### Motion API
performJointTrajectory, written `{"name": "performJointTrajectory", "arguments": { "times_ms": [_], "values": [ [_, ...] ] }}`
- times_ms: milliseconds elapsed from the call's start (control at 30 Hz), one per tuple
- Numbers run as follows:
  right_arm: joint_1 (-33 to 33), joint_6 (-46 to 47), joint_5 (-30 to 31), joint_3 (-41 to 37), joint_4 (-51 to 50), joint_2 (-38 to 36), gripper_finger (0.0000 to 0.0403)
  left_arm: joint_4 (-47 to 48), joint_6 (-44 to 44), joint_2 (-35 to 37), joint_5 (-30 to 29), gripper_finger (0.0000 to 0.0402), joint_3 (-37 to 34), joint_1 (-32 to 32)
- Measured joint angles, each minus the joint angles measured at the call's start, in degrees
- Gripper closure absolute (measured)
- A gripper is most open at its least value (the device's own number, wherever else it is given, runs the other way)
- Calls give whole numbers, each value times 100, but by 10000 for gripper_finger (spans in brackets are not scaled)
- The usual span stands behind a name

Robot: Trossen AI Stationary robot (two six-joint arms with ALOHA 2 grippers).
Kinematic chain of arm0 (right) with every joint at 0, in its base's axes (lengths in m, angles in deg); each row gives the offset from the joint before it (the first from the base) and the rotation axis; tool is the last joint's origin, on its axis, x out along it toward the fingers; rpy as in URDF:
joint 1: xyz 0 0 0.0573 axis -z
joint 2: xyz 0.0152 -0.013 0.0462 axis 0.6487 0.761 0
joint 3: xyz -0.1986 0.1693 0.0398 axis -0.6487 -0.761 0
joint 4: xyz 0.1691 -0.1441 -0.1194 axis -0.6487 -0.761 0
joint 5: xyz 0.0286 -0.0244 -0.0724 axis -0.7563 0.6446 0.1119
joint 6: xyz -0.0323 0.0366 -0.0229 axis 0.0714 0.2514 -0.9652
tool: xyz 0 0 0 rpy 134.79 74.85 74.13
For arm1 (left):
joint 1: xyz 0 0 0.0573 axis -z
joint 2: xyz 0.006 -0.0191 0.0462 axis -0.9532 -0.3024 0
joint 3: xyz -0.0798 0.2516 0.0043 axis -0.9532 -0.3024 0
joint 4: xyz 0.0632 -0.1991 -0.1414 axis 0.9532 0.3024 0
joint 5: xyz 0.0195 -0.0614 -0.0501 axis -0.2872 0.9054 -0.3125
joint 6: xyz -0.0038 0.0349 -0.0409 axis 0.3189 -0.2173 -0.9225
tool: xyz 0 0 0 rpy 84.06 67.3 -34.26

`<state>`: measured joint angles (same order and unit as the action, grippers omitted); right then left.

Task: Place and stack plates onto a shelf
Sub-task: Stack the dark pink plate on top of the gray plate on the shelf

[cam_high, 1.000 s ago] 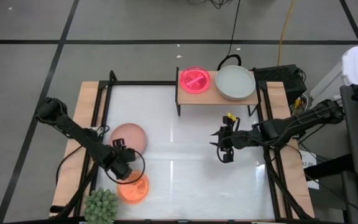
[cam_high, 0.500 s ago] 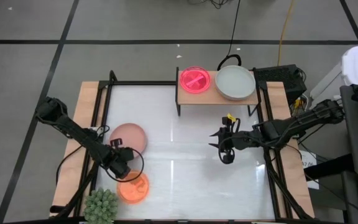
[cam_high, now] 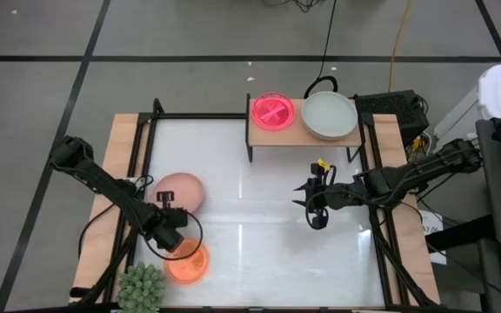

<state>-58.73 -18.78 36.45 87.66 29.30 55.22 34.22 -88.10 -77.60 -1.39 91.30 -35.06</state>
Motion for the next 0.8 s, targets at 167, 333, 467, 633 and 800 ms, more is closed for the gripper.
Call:
{"name": "performJointTrajectory", "arguments": {
  "times_ms": [167,333,467,633,800],
  "values": [
    [0,-16,-6,0,-198,2,264,431,1107,4,-309,390,827,-268],
    [-24,135,240,0,-546,-8,264,526,2222,4,-544,390,1788,-725],
    [-117,348,543,0,-873,-111,264,531,3283,6,-849,390,2486,-1053],
    [-305,655,581,0,-1110,-305,264,517,4588,7,-1150,390,3118,-1536],
    [-469,740,591,0,-1122,-429,264,462,5657,7,-1156,390,3476,-2048]
  ]
}}
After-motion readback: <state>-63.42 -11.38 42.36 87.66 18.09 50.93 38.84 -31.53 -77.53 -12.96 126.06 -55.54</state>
